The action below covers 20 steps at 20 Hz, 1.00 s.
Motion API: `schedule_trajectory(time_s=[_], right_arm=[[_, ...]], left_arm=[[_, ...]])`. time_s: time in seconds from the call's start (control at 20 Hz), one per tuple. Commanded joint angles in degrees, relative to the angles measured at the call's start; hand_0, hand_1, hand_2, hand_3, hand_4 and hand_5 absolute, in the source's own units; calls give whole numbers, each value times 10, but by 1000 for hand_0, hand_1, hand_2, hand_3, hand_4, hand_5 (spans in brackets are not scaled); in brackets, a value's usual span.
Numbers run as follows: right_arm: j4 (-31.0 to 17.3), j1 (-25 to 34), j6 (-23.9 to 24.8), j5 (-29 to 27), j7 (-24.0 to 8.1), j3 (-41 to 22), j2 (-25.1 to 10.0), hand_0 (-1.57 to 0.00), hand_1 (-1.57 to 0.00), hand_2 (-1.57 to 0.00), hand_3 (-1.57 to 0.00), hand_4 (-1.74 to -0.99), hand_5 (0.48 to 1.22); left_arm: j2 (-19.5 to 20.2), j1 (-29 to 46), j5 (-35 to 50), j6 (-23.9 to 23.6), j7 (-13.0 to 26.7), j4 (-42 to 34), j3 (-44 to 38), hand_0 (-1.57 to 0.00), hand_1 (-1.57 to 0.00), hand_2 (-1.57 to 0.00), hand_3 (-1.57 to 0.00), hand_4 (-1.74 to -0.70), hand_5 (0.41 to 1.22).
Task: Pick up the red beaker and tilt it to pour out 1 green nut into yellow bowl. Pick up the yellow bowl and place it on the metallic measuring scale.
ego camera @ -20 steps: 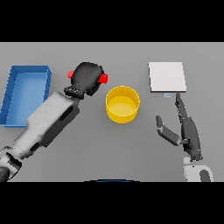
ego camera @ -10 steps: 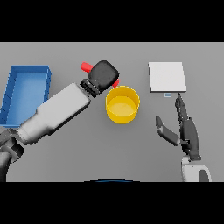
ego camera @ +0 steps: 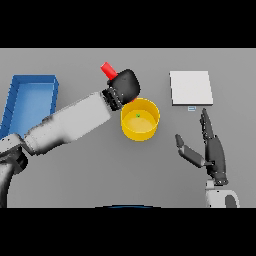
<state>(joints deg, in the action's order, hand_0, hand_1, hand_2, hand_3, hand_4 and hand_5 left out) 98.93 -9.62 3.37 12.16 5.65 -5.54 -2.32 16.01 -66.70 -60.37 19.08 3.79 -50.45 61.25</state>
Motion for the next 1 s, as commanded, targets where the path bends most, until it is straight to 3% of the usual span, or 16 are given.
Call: schedule_trajectory(time_s=[0.0, 0.25, 0.5, 0.65, 0.85, 0.9, 0.95], right_arm=[[-1, 7, 3, 1, -5, 4, -3, 1, 1, 1, 1, -1276, 600], [-2, 7, 16, 23, -6, -2, -2, 1, 1, 1, 1, -1236, 582], [-7, 7, 10, 18, 8, -1, -5, 1, 1, 1, 1, -1206, 591], [-9, 5, 17, 33, 1, -6, -4, 1, 1, 1, 1, -1210, 594], [-1, 8, 19, 27, 7, -2, -3, 1, 1, 1, 1, -1209, 592], [-1, 6, 21, 28, 9, -1, -5, 1, 1, 1, 1, -1203, 592], [0, 6, 20, 30, 9, -4, -3, 1, 1, 1, 1, -1201, 592]], left_arm=[[-7, -11, -6, -4, -5, 15, 8, -1571, -1571, -1571, -1558, -1739, 1221], [-24, -54, -30, 28, -18, 39, 58, -1571, -1571, -1571, -1567, -1736, 1221], [-27, -82, -52, 12, -51, 60, 112, -1571, -1571, -1571, -1570, -1735, 1221], [-27, -101, -57, 6, -62, 58, 132, -1571, -1571, -1571, -1570, -1734, 1221], [-8, -157, -37, -8, -92, 84, 116, -1571, -1571, -1571, -1571, -1729, 1221], [2, -173, -31, -24, -95, 98, 106, -1571, -1571, -1571, -1494, -1727, 1221], [7, -192, -24, -21, -91, 104, 96, -1571, -1571, -1399, -1509, -1676, 1221]])
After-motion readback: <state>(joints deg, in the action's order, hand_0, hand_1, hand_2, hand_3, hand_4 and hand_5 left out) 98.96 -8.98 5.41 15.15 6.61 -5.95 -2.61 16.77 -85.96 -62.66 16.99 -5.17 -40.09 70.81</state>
